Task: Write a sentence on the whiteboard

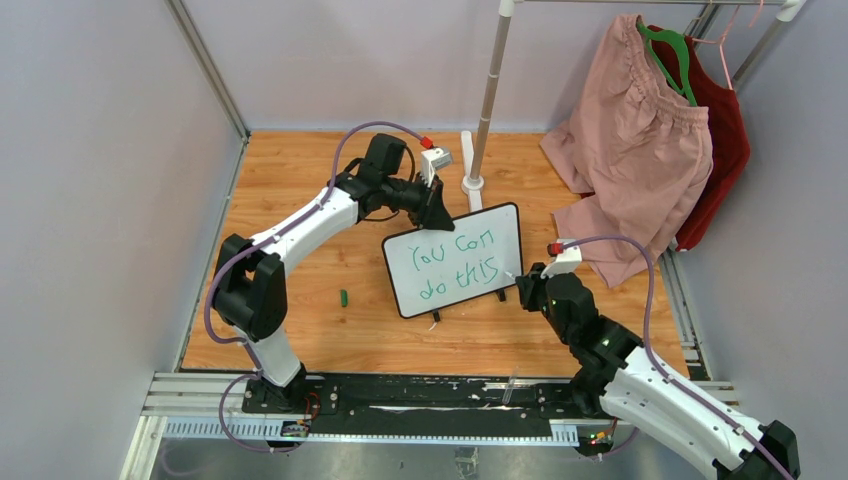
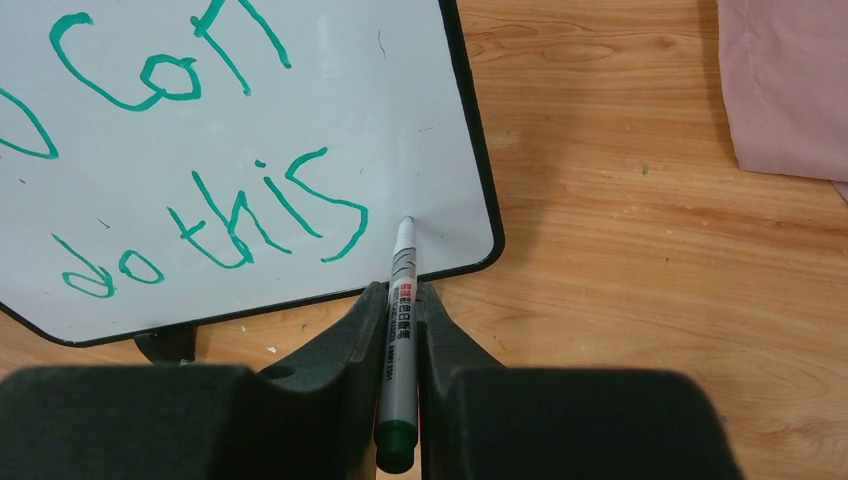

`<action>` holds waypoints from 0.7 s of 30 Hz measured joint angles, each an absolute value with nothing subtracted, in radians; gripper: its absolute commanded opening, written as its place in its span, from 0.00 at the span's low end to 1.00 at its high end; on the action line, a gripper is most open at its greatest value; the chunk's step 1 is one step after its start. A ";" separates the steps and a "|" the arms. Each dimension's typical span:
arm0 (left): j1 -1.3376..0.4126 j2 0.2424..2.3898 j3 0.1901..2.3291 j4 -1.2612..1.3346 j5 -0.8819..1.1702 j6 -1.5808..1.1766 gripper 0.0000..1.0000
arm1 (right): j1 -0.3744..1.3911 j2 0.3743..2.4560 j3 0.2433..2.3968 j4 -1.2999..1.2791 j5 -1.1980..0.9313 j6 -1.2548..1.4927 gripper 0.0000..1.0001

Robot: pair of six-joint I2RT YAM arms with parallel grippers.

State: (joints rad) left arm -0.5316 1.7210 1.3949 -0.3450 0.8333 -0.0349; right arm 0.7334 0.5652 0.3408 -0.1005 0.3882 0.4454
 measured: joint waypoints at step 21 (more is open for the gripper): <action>-0.534 1.717 1.393 -0.346 0.818 -0.036 0.00 | 0.726 0.422 0.342 -0.207 0.360 0.447 0.00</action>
